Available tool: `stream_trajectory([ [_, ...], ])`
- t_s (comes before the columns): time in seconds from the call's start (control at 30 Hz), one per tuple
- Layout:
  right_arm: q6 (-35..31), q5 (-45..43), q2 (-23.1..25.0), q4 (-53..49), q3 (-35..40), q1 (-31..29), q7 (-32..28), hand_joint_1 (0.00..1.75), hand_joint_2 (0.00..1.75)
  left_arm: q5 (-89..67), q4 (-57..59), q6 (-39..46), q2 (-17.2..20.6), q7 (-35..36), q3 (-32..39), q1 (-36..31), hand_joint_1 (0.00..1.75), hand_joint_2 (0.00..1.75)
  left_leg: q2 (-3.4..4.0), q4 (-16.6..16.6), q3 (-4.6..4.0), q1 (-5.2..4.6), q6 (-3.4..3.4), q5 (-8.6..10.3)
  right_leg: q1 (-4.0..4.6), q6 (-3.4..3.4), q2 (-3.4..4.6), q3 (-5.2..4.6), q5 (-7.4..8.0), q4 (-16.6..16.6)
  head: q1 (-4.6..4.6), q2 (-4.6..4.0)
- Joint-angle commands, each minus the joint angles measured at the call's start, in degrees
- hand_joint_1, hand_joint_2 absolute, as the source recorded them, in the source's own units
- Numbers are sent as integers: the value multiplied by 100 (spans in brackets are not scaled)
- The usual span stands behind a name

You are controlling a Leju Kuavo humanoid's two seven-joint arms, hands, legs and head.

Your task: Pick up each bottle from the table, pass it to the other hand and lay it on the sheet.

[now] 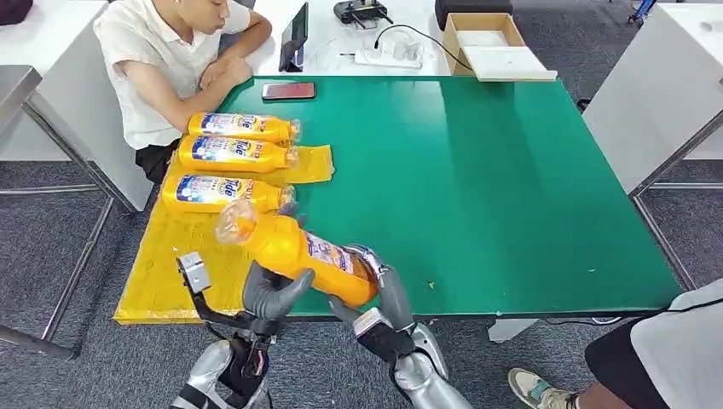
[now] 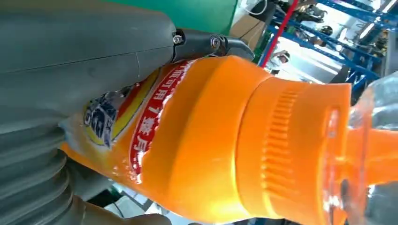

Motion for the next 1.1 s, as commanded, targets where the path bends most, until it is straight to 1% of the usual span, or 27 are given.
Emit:
stream_trajectory([
  [0.03, 136, -45, 37, 664, 450, -282, -182, 175, 175, -95, 107, -98, -11, -153, 125, -237, 166, 175, 7, -3, 21, 9, -14, -6, 11, -15, -3, 22, -5, -5, -2, 0],
  [0.07, 135, -63, 38, 668, 454, -277, -182, 175, 175, -131, 120, -116, -2, -169, 109, -240, 175, 175, 4, -3, 20, 10, -13, -5, 11, -14, -6, 21, -5, -5, 0, 0],
  [0.1, 136, -73, 36, 662, 456, -274, -182, 175, 175, -157, 129, -136, 9, -184, 92, -238, 175, 175, 1, -1, 10, 7, -9, -3, 8, -9, -6, 12, -3, -4, -2, -2],
  [0.17, 136, -73, 36, 662, 456, -274, -182, 175, 175, -157, 129, -136, 9, -184, 92, -238, 175, 175, 5, 0, 19, 10, -12, -7, 11, -14, -6, 21, -7, -2, -2, 0],
  [0.43, 193, -128, 23, 629, 490, -257, -182, 175, 175, -221, 205, -175, 0, -211, 103, -265, 175, 175, -2, -2, 12, 6, -9, -2, 7, -9, -9, 13, -4, -4, 0, 0],
  [0.47, 223, -156, 29, 634, 492, -259, -182, 171, 175, -250, 202, -182, 3, -223, 99, -267, 175, 175, -3, -5, 20, 9, -13, -4, 10, -14, -12, 22, -6, -6, 0, 0],
  [0.5, 295, -209, 40, 648, 483, -260, -182, 3, 175, -270, 199, -180, 4, -229, 106, -263, 175, 175, -4, -3, 11, 6, -9, -2, 7, -10, -11, 13, -4, -5, 0, -2],
  [0.53, 324, -236, 47, 646, 471, -255, -178, 3, 175, -285, 192, -175, 5, -236, 110, -257, 175, 175, -3, -3, 20, 9, -14, -5, 11, -15, -14, 23, -7, -5, -2, 0],
  [0.63, 324, -236, 47, 646, 471, -255, -178, 3, 175, -285, 192, -175, 5, -236, 110, -257, 175, 175, -2, -3, 9, 3, -7, -1, 4, -8, -7, 9, -2, -3, 0, 0],
  [0.67, 324, -236, 47, 646, 471, -255, -178, 3, 175, -285, 192, -175, 5, -236, 110, -257, 175, 175, -1, -3, 19, 8, -12, -5, 9, -14, -11, 20, -6, -5, 0, 0],
  [0.83, 324, -236, 47, 646, 471, -255, -178, 3, 175, -285, 192, -175, 5, -236, 110, -257, 175, 175, -1, -2, 10, 5, -9, -2, 6, -9, -8, 11, -3, -4, 0, 0],
  [0.87, 324, -236, 47, 646, 471, -255, -178, 3, 175, -285, 192, -175, 5, -236, 110, -257, 175, 175, -1, -5, 21, 9, -13, -5, 10, -14, -12, 23, -6, -6, 0, -2],
  [0.93, 324, -236, 47, 646, 471, -255, -178, 3, 175, -285, 192, -175, 5, -236, 110, -257, 175, 175, 1, -3, 10, 6, -8, -2, 6, -8, -6, 10, -2, -4, 0, 0],
  [1.1, 324, -236, 47, 646, 471, -255, -178, 3, 175, -285, 192, -175, 5, -236, 110, -257, 175, 175, -1, -4, 14, 5, -10, -3, 6, -11, -9, 14, -5, -4, 0, 0],
])
